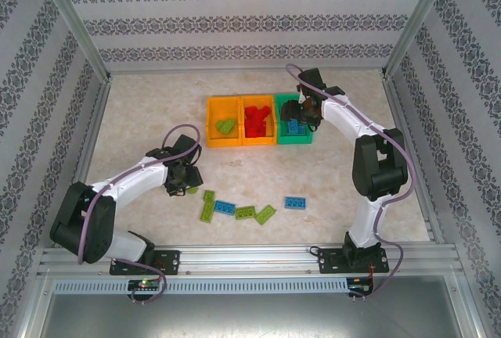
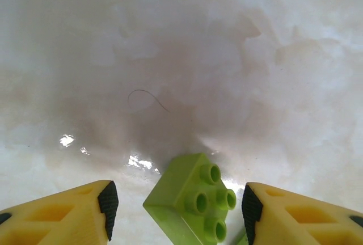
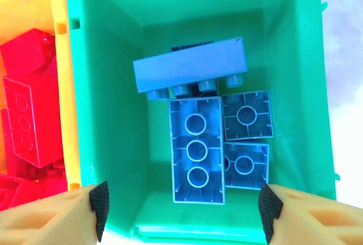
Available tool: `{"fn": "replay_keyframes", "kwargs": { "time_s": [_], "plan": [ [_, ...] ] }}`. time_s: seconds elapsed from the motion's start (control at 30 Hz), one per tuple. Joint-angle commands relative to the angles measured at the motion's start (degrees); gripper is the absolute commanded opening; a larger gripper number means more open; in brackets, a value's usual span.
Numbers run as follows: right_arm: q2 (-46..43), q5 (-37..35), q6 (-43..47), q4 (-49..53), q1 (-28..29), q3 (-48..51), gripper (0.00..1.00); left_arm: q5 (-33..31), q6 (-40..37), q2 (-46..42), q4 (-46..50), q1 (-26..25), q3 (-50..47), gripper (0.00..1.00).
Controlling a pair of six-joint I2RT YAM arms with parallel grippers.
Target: Sort the legos into containers by color
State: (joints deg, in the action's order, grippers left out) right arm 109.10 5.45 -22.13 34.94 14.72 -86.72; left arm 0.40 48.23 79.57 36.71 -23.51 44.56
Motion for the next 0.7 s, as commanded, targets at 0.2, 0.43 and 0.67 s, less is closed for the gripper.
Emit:
{"fn": "replay_keyframes", "kwargs": {
  "time_s": [0.2,0.43,0.67],
  "plan": [
    [-2.2,0.7,-0.7,-0.5,-0.4,1.4,0.73,1.8,1.5,-4.1,1.5,0.0,-2.1,0.67],
    [-1.9,1.1,-0.7,-0.6,-0.4,1.4,0.73,4.6,3.9,-4.0,-1.2,-0.5,-4.4,0.71],
    [-2.1,1.1,-0.6,-0.7,-0.5,2.0,0.73,3.8,4.3,-3.4,-2.7,-1.4,-2.2,0.73]
  ]
}}
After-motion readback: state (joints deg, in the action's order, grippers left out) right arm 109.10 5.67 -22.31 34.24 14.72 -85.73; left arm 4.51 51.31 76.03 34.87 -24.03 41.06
